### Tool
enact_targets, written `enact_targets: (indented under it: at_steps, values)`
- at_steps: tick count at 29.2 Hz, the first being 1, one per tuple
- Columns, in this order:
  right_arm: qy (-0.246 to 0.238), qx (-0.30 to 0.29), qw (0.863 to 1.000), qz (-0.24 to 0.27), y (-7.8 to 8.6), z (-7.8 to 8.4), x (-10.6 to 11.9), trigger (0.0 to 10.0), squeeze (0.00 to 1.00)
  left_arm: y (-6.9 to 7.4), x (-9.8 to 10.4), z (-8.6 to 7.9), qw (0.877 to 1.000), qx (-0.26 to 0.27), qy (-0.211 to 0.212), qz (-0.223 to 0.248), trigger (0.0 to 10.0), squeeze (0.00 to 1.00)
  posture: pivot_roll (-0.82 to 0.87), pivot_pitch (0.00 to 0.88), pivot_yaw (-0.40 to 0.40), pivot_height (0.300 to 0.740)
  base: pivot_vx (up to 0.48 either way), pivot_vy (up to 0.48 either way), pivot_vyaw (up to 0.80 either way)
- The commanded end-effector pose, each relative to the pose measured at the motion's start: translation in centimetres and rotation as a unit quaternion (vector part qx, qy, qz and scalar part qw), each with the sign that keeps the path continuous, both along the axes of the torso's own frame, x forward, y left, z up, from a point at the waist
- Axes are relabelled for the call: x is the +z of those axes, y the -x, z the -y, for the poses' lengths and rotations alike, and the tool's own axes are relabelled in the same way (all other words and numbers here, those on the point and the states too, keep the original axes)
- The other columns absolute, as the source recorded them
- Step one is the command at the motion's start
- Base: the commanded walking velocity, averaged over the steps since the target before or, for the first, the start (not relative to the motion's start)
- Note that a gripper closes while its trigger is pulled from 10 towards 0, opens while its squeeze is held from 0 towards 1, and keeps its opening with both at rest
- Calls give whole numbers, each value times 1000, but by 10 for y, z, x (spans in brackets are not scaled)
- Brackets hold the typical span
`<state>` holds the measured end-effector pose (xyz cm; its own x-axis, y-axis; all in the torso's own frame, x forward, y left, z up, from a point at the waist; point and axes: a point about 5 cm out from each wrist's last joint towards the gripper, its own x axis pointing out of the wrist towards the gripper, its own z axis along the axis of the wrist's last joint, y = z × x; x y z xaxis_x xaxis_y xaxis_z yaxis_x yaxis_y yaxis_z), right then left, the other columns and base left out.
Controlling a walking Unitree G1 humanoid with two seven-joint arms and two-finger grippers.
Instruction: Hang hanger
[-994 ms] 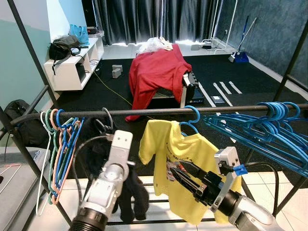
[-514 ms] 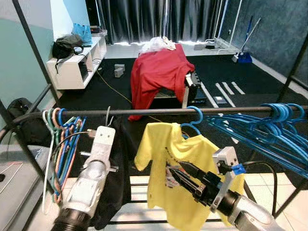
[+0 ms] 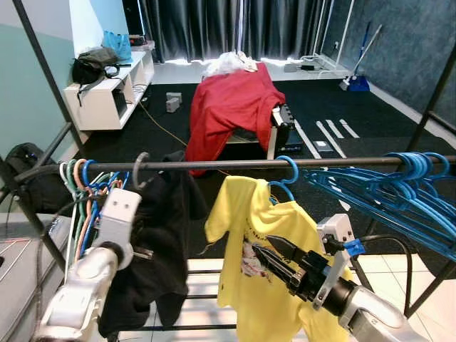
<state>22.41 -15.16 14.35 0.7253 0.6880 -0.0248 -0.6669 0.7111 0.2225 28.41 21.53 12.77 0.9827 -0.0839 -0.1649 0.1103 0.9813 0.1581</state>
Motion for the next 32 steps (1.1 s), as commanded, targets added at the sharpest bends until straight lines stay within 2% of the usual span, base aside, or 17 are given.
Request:
enact_targets:
  at_steps: [1,2,3,4,5,6,10,13,14,16,17,19,21,26,27,32]
  values:
    - [-1,0,1000,-8,0,1,-2,10000,0,3,11,-3,1000,-7,2,29,0,0,-99,0,1,740,0,0,0]
    - [0,4,1000,-10,0,1,-3,10000,0,14,7,3,999,-22,20,30,2902,0,-90,0,-6,740,0,0,0]
    - [1,7,1000,-12,0,0,-4,10000,0,22,5,9,998,-34,34,30,6549,0,-90,0,-6,740,0,0,0]
    - [2,9,1000,-13,-1,-1,-4,10000,0,30,0,17,998,-54,40,22,9490,0,-87,0,-9,740,-368,0,0]
    - [2,9,1000,-13,-1,-1,-4,10000,0,30,0,17,998,-54,40,22,9490,0,-87,0,-9,740,-368,0,0]
    - [3,10,1000,-13,-1,-1,-5,10000,0,35,-3,21,997,-67,45,13,10000,0,-86,0,-10,740,-469,0,0]
    - [4,10,1000,-14,-2,0,-5,10000,0,41,-9,16,996,-80,29,-2,10000,0,-81,0,-15,740,-472,0,0]
    - [5,11,1000,-14,-3,1,-5,10000,0,45,-2,-12,995,-100,16,-7,10000,0,-76,0,-18,740,-475,0,0]
    - [5,11,1000,-14,-3,1,-5,10000,0,45,-2,-12,995,-100,16,-7,10000,0,-76,0,-18,740,-476,0,0]
    - [5,11,1000,-14,-4,1,-5,10000,0,47,3,-23,994,-113,8,-7,10000,0,-72,0,-20,740,-476,0,0]
    - [5,11,1000,-14,-4,1,-5,10000,0,47,3,-23,994,-113,8,-7,10000,0,-72,0,-20,740,-476,0,0]
    - [3,9,1000,-12,-6,2,-4,10000,0,49,12,-36,992,-127,-5,-10,10000,0,-72,0,-20,740,-476,0,0]
    - [2,7,1000,-11,-7,2,-4,10000,0,50,17,-42,991,-134,-9,-8,10000,0,-74,0,-20,740,-476,0,0]
    - [1,4,1000,-9,-7,3,-4,10000,0,50,23,-45,990,-141,-12,-5,10000,0,-77,0,-17,740,-476,0,0]
    - [-16,-19,1000,-3,-11,10,0,10000,0,49,39,-45,985,-169,11,16,10000,0,-80,0,-13,740,-480,0,0]
    - [-33,-39,999,2,-14,16,3,10000,0,49,50,-43,980,-192,33,32,10000,0,-80,0,-12,740,-480,0,0]
